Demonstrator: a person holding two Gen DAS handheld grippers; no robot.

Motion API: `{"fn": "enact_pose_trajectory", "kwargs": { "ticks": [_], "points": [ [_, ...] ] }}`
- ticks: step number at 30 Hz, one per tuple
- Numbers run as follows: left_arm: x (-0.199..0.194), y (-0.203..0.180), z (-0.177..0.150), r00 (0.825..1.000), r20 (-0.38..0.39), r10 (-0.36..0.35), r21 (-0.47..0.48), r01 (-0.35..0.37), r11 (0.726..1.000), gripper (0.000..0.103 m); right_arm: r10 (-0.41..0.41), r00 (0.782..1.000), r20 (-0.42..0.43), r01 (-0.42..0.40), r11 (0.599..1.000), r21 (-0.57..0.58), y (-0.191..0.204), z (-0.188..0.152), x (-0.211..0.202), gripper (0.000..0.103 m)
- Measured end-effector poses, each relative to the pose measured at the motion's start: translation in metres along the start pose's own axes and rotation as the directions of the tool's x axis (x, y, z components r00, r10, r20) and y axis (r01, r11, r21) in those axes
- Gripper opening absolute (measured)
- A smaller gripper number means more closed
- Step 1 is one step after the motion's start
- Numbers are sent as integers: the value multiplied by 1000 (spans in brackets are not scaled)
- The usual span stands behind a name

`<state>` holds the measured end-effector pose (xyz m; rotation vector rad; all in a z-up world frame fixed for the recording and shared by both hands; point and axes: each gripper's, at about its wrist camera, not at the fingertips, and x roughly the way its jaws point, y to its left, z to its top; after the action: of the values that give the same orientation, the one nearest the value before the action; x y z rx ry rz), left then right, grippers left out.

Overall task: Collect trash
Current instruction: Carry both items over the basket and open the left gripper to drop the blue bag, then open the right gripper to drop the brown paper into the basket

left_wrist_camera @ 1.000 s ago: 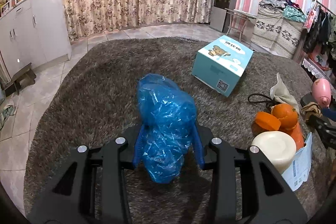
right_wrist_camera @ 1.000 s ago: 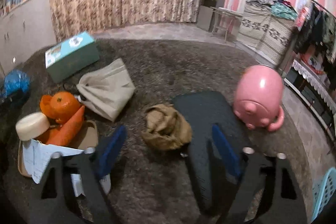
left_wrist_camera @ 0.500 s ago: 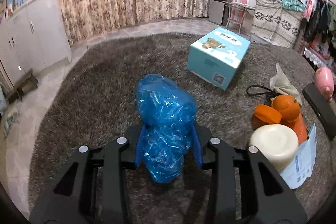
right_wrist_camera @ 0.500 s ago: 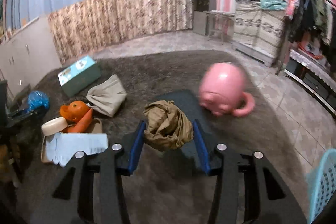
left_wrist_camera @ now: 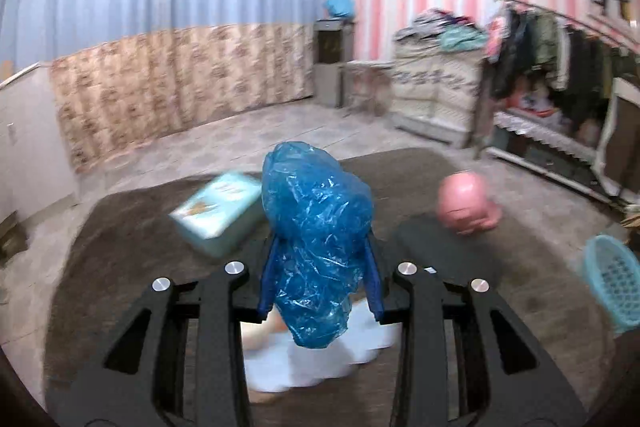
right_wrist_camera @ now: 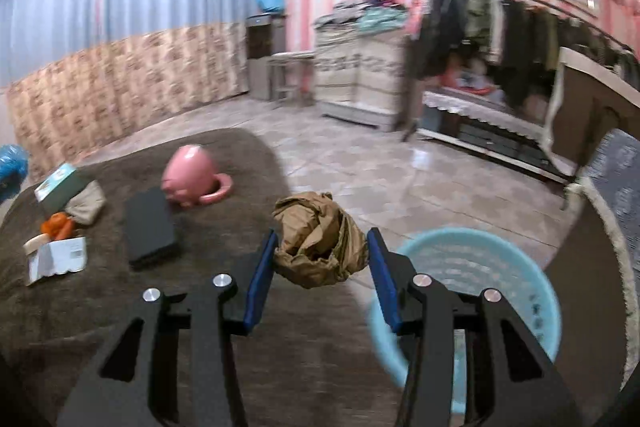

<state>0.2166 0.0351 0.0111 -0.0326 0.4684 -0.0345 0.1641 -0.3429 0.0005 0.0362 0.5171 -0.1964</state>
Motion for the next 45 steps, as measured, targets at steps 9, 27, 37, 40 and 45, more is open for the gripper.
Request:
{"fn": "enact_pose_trajectory", "kwargs": {
  "ticks": [9, 27, 37, 40, 45],
  "points": [
    [1, -145, 3, 973, -22, -230, 72, 231, 970, 34, -122, 992, 19, 119, 985, 125, -88, -6, -12, 46],
    [-1, -398, -48, 838, -181, -515, 250, 545, 800, 34, -256, 966, -44, 255, 906, 336, -212, -38, -6, 46],
    [32, -458, -78, 824, -280, -493, 338, 565, 753, 36, -264, 962, -76, 271, 873, 405, -233, -51, 9, 46],
    [41, -456, -81, 817, -301, -492, 321, 572, 754, 44, -256, 963, -86, 269, 875, 402, -231, -54, 13, 46],
    [46, -445, -82, 854, -274, -442, 345, 516, 784, 76, -249, 963, -102, 269, 878, 397, -227, -53, 19, 46]
  ]
}}
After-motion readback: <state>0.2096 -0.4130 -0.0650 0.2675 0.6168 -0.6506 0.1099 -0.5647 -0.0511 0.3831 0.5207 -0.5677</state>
